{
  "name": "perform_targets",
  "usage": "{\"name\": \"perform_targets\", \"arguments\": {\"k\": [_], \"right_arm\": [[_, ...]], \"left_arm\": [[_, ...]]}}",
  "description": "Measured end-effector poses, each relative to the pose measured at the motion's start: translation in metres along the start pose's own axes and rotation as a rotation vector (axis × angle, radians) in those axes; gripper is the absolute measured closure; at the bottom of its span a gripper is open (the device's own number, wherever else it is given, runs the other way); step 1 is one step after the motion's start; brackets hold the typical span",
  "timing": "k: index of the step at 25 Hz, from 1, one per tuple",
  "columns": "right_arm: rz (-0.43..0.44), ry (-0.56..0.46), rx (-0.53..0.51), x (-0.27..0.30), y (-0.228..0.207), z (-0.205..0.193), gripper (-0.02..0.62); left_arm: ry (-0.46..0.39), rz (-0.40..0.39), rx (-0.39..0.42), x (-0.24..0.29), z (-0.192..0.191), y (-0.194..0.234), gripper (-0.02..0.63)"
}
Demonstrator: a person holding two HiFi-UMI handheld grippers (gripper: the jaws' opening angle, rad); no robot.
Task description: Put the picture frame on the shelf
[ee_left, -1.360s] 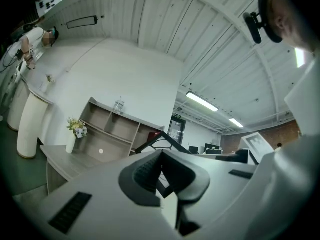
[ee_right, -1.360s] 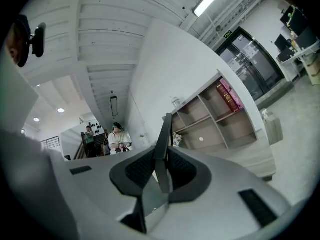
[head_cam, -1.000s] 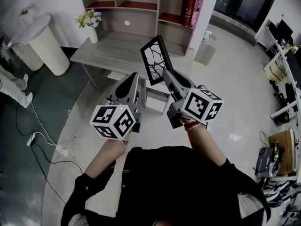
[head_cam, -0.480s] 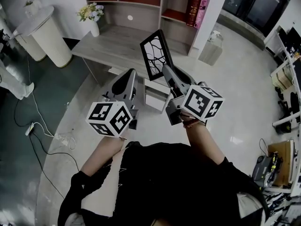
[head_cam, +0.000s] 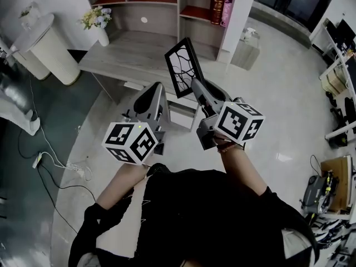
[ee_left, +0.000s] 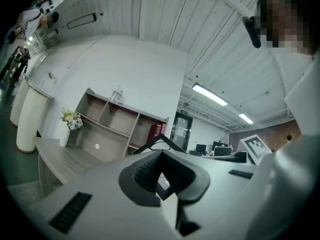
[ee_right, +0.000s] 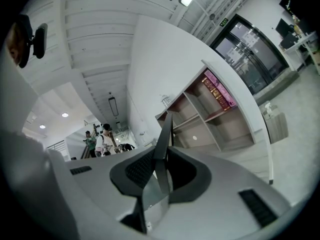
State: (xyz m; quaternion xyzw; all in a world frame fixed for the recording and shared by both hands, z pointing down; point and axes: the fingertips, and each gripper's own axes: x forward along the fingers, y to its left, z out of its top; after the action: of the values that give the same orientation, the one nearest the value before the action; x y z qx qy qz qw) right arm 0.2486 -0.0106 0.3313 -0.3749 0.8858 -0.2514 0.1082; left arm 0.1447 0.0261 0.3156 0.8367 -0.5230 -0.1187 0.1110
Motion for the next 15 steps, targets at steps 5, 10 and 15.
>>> {"name": "perform_targets", "arguments": {"k": [5, 10, 15], "right_arm": [[-0.023, -0.011, -0.003, 0.003, -0.011, 0.004, 0.518], [-0.065, -0.022, 0.004, 0.018, -0.026, 0.009, 0.518], [-0.104, -0.042, 0.026, 0.048, -0.040, 0.013, 0.518]], "left_arm": [[0.014, -0.029, 0.006, 0.012, -0.006, 0.000, 0.595], [0.025, -0.028, -0.014, 0.030, -0.008, 0.022, 0.595], [0.048, -0.022, -0.013, 0.049, -0.003, 0.058, 0.595]]}}
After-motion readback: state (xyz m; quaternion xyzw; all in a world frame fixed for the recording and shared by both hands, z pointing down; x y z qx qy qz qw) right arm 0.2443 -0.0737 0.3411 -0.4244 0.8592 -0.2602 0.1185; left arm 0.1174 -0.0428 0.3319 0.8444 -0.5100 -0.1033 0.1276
